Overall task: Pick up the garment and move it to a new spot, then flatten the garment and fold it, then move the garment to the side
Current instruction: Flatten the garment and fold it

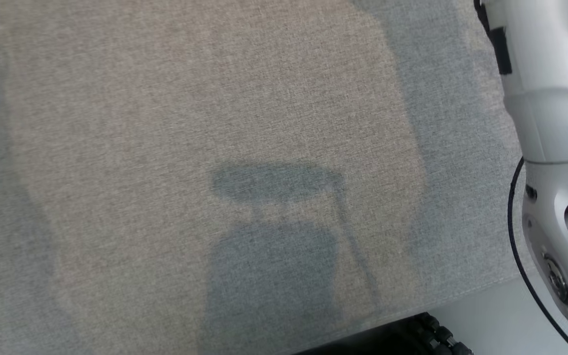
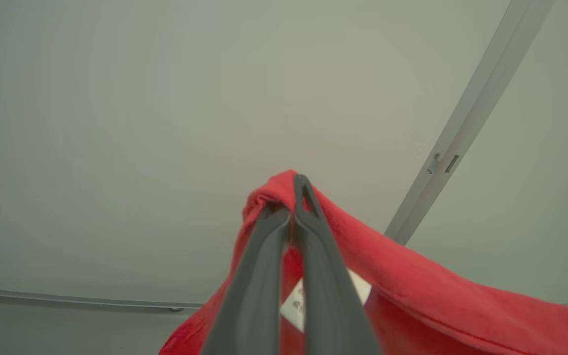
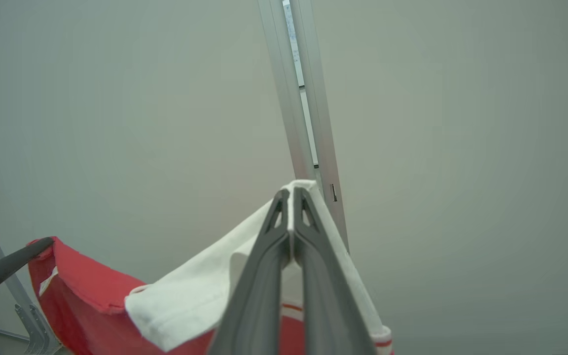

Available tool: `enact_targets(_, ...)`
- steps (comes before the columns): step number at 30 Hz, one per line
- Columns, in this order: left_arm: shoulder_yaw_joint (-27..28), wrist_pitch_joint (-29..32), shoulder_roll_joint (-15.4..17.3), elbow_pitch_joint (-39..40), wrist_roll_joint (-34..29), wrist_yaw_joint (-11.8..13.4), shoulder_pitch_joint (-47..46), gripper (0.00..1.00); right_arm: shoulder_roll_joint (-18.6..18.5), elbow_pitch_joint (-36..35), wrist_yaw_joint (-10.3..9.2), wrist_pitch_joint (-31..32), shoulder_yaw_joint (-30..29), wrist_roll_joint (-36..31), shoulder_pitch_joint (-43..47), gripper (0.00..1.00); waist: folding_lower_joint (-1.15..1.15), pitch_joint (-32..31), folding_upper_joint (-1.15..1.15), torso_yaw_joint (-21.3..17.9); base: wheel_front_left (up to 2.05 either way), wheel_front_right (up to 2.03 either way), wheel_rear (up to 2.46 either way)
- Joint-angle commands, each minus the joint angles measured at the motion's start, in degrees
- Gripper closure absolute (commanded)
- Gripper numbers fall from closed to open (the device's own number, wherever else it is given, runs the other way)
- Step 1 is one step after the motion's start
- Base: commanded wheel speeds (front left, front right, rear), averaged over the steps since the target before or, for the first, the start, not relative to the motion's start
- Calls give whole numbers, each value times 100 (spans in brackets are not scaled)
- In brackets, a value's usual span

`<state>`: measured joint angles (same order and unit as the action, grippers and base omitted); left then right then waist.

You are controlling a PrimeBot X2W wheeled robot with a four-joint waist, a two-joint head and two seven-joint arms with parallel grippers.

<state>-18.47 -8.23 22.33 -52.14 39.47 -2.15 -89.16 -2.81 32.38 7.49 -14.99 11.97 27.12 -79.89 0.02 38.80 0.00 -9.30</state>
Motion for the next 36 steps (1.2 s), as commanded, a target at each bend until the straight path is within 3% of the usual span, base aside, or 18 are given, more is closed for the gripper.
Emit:
enact_targets(1,0,-76,-24,-73,52,-100,39,100,-19,-109,0,-25,-3,-23,128,100,-2,157,0,-114,0,0,0)
enact_targets(14,-152,-12,-265,-221,653,-533,665,100,-70,-166,0,-26,101,-11,1201,100,-2,-548,0,270,0,0,0)
enact_targets(24,-667,279,-67,1386,1791,-539,2642,100,-527,-577,1,14,54,694,2993,100,-2,-1448,0,702,0,0,0)
enact_targets(30,-820,199,216,2415,2283,-540,4201,100,-772,-1358,0,128,-76,956,4486,100,-2,-1972,0,943,0,0,0)
enact_targets(36,-702,-94,256,3155,2659,-380,5703,100,-697,-2214,1,224,-384,932,5735,100,-2,-2340,0,1058,0,0,0)
